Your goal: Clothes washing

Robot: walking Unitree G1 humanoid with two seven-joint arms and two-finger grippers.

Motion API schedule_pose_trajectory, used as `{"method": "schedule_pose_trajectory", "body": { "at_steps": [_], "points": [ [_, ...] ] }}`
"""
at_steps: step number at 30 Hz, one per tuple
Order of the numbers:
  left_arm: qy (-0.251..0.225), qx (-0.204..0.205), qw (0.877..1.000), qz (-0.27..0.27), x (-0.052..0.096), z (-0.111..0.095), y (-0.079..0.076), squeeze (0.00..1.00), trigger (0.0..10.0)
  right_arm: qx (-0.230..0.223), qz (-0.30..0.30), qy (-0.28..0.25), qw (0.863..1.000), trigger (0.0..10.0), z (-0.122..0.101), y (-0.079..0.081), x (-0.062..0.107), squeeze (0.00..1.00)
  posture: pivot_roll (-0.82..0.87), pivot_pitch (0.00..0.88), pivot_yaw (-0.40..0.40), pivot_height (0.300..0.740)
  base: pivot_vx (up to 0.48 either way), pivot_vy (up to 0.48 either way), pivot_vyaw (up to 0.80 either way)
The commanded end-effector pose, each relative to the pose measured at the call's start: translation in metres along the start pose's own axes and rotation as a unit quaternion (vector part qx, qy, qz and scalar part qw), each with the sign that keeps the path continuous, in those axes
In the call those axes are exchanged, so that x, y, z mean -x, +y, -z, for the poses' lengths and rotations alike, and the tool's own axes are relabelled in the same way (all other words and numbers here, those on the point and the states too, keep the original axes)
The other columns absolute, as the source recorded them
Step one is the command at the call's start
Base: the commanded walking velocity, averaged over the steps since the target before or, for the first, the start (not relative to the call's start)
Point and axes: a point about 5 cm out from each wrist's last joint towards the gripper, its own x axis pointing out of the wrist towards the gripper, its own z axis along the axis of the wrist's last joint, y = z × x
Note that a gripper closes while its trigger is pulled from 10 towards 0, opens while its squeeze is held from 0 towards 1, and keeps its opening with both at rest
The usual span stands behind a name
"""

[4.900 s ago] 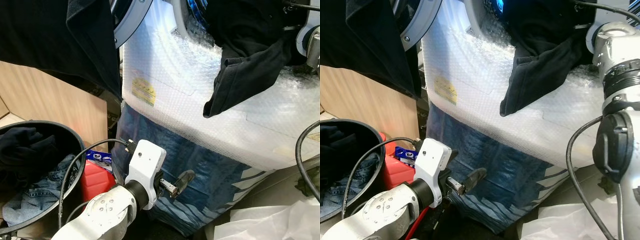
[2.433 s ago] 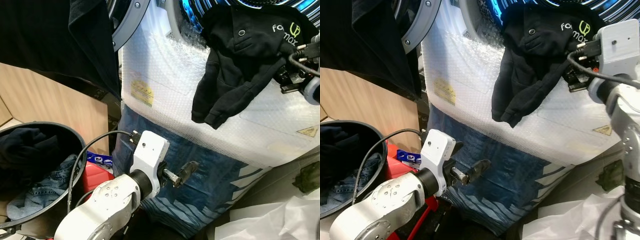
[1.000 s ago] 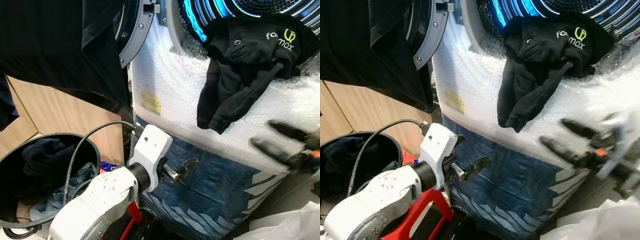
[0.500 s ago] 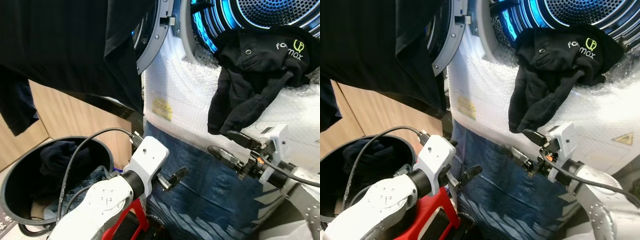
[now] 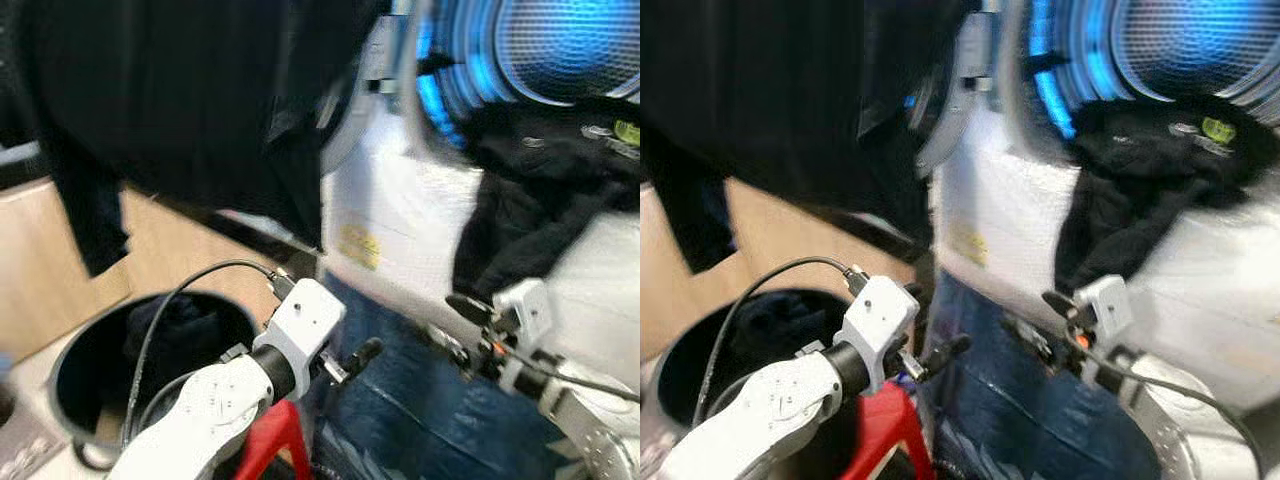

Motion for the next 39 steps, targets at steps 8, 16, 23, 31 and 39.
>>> {"method": "schedule_pose_trajectory", "body": {
  "at_steps": [8,16,23,31,39],
  "points": [
    [-0.015,-0.003,1.0,0.013,-0.001,-0.006,-0.005,0.0,10.0,0.02,0.116,0.028,0.993,10.0,0.003,-0.042,0.013,0.0,0.07,0.0,-0.061,0.74,0.0,0.0,0.0],
    [-0.014,-0.002,1.0,0.015,-0.001,-0.006,-0.005,0.0,10.0,0.046,0.099,0.055,0.992,10.0,0.013,-0.049,0.031,0.0,0.06,0.0,-0.057,0.74,0.0,0.0,0.0],
    [-0.013,-0.003,1.0,0.025,-0.002,-0.005,-0.005,0.0,10.0,0.055,0.032,0.095,0.993,10.0,0.02,-0.044,0.052,0.0,0.04,0.0,-0.047,0.74,0.0,0.0,0.0],
    [-0.007,-0.022,1.0,0.004,-0.006,-0.001,0.002,0.0,10.0,0.067,0.034,0.088,0.993,10.0,0.022,-0.045,0.054,0.0,0.03,0.0,-0.039,0.74,0.0,0.0,0.0],
    [0.001,-0.035,0.999,-0.017,-0.009,0.008,0.008,0.0,10.0,0.049,0.019,0.058,0.997,10.0,0.031,-0.029,0.046,0.0,0.01,0.0,-0.028,0.74,0.0,0.0,0.0]
  ]
}}
